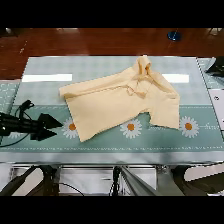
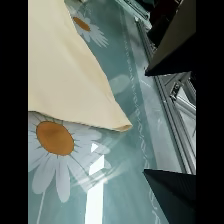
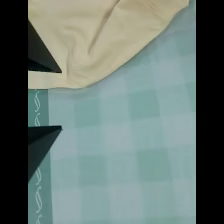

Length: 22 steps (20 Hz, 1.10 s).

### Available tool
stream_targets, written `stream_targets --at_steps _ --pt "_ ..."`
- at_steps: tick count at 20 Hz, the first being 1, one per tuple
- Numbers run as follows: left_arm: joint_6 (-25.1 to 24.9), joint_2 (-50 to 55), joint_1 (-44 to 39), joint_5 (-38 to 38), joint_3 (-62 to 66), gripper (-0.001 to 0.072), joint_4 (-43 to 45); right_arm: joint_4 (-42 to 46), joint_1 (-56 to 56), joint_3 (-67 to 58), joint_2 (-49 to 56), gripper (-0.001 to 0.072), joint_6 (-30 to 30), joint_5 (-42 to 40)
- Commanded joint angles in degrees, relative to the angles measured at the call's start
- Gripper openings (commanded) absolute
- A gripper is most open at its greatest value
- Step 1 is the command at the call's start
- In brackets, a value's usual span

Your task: Fold the shirts.

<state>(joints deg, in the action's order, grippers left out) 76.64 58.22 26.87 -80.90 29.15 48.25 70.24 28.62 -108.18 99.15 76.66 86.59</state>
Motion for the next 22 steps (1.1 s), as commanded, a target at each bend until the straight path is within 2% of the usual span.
stream_targets --at_steps 1,8,12,16,17,21,22 --pt "-1.0 -3.0 -3.1 9.4 -9.8 0.072 -7.8 -1.9 0.6 0.2 0.6 0.0393 -0.5 -1.1" --pt "5.7 -0.2 -19.1 20.4 -10.3 0.072 -7.8 -2.1 0.6 0.2 0.7 0.0391 -0.5 -1.6" --pt "5.7 5.8 -27.0 22.4 -10.3 0.072 -9.4 -2.3 0.6 0.2 0.7 0.0368 -0.5 -1.6" --pt "5.7 10.1 -32.5 33.2 -10.0 0.072 -14.3 -2.4 0.6 0.2 0.7 0.0358 -0.5 -1.6" --pt "6.3 10.8 -33.2 35.0 -9.6 0.0677 -14.4 -2.5 0.6 0.2 0.7 0.0357 -0.5 -1.5" --pt "6.6 11.2 -33.2 38.0 -9.4 0.0198 -14.3 -3.4 0.6 0.2 0.7 0.0354 -0.5 -1.2" --pt "6.6 11.2 -33.2 38.0 -9.4 0.012 -14.3 -3.8 0.6 0.2 0.7 0.0354 -0.5 -1.2"
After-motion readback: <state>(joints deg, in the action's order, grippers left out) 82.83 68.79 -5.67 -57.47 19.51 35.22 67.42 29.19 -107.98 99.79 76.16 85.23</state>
